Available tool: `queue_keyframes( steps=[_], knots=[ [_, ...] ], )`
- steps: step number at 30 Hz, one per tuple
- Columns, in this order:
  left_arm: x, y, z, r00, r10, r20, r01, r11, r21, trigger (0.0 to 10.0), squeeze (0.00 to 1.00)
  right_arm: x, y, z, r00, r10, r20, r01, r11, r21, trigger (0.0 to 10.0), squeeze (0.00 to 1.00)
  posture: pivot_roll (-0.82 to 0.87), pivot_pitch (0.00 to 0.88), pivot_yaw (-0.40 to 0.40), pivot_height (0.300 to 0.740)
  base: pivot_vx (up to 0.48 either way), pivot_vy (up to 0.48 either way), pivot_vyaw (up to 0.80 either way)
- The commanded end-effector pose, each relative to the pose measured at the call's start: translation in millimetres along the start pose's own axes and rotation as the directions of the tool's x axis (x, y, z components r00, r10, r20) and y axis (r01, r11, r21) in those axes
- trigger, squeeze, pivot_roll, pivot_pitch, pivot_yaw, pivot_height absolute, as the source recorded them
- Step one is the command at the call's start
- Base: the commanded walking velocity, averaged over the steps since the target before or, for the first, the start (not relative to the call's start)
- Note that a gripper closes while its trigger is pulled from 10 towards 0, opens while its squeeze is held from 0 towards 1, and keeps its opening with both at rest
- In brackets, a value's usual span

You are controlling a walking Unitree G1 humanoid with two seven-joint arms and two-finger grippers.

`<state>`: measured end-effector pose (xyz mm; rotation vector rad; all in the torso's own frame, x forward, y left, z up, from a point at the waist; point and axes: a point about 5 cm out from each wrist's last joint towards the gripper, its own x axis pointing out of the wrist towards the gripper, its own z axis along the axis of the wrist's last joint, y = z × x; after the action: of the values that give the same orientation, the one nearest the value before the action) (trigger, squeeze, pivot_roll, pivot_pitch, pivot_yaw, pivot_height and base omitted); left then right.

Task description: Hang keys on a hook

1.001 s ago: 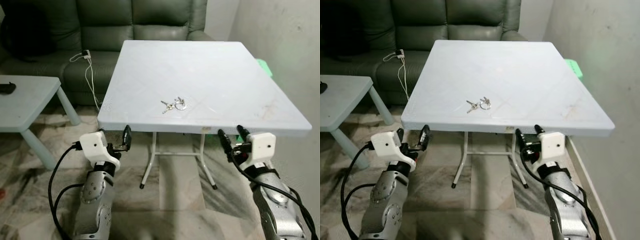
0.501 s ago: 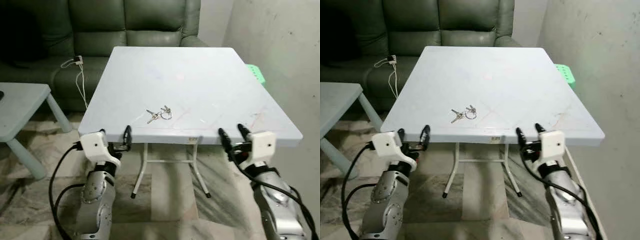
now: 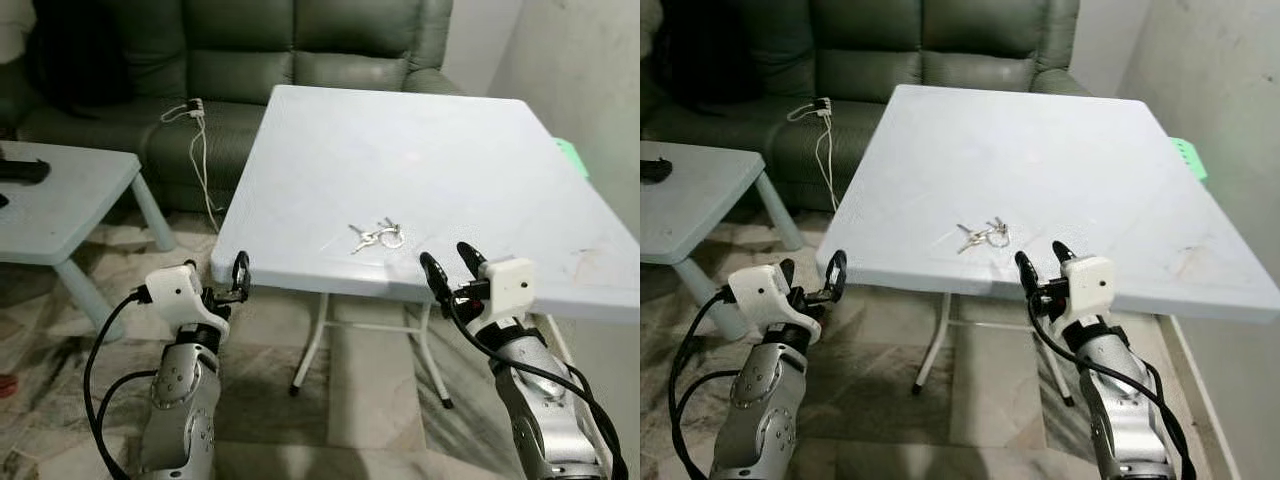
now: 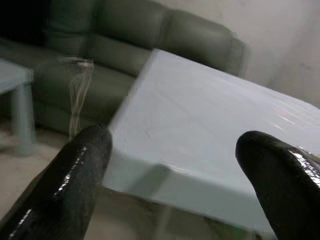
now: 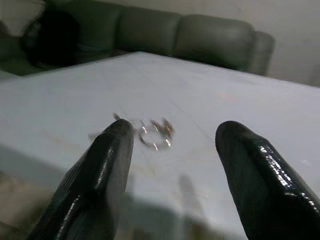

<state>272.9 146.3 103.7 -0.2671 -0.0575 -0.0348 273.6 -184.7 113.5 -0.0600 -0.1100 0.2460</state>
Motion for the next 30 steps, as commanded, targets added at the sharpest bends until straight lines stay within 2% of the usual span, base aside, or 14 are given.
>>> queue_keyframes(
  steps=[1, 8, 27, 30],
  knots=[
    [0.5, 0.5, 2.8, 1.000, 0.013, 0.011, -0.013, 1.000, 0.000, 10.0, 0.00, 1.9, 1.9, 3.7, 1.000, 0.012, 0.015, -0.012, 1.000, 0.004, 10.0, 0.00, 0.01, 0.036, -0.073, 0.721, 0.000, 0.435, 0.00],
    [0.2, 2.5, 2.6, 1.000, 0.023, 0.015, -0.023, 1.000, -0.011, 10.0, 0.00, 0.5, 1.1, 3.1, 1.000, 0.012, 0.009, -0.012, 1.000, -0.001, 10.0, 0.00, 0.01, 0.043, -0.074, 0.721, 0.203, 0.381, 0.00],
    [-0.9, 4.9, 2.7, 0.999, 0.037, 0.012, -0.037, 0.999, -0.011, 10.0, 0.00, -2.4, 1.2, 2.3, 1.000, 0.013, 0.000, -0.013, 1.000, 0.001, 10.0, 0.00, 0.01, 0.058, -0.075, 0.721, 0.345, 0.333, 0.00],
    [-0.8, 4.9, 2.9, 0.999, 0.037, 0.012, -0.037, 0.999, -0.008, 10.0, 0.00, -2.5, 1.3, 2.2, 1.000, 0.013, -0.001, -0.013, 1.000, 0.001, 10.0, 0.00, 0.01, 0.058, -0.075, 0.721, 0.427, 0.080, 0.00]
  ],
)
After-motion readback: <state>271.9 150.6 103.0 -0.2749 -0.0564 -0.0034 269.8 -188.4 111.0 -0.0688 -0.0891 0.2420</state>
